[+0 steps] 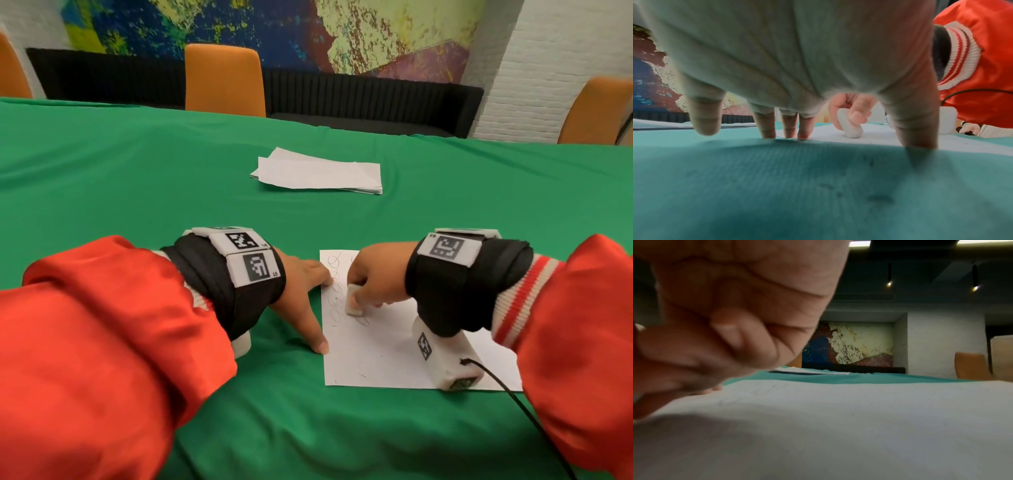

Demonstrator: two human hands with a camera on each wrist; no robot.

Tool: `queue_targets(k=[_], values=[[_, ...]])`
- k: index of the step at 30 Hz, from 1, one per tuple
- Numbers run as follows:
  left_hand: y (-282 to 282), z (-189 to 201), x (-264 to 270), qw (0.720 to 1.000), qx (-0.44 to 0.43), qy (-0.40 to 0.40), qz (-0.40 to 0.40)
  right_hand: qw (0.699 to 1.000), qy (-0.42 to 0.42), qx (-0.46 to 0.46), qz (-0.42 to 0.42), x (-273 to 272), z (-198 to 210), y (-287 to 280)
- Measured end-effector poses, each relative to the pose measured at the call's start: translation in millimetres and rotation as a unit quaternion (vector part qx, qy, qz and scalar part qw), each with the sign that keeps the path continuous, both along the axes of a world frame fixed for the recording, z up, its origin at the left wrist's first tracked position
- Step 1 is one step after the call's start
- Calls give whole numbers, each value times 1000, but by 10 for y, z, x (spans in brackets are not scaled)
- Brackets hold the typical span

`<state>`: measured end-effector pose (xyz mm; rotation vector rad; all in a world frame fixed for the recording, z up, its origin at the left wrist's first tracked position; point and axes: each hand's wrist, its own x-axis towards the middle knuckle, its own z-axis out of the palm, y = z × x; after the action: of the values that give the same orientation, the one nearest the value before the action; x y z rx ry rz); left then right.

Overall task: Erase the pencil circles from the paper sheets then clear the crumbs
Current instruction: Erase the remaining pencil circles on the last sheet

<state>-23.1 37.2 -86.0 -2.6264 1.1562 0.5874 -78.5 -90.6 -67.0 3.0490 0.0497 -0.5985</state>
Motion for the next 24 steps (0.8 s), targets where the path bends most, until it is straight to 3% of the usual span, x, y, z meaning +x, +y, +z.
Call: queue_targets(k=[4,9,14,18,24], values=[[-1,8,-4,1000,1,-1,-2,999,39,22,6,-76,-18,3],[-3,6,-1,1000,5,0,-2,999,-3,4,-41,-50,11,-141],[1,6,-5,1000,8,-1,-1,998,50,28,-24,-106,-3,-75],[-2,12,-9,1000,5,-3,-1,998,-7,5,-60,-54,21,-191],[-3,6,12,1000,14,1,-1,999,42,9,-20,-100,5,-102]])
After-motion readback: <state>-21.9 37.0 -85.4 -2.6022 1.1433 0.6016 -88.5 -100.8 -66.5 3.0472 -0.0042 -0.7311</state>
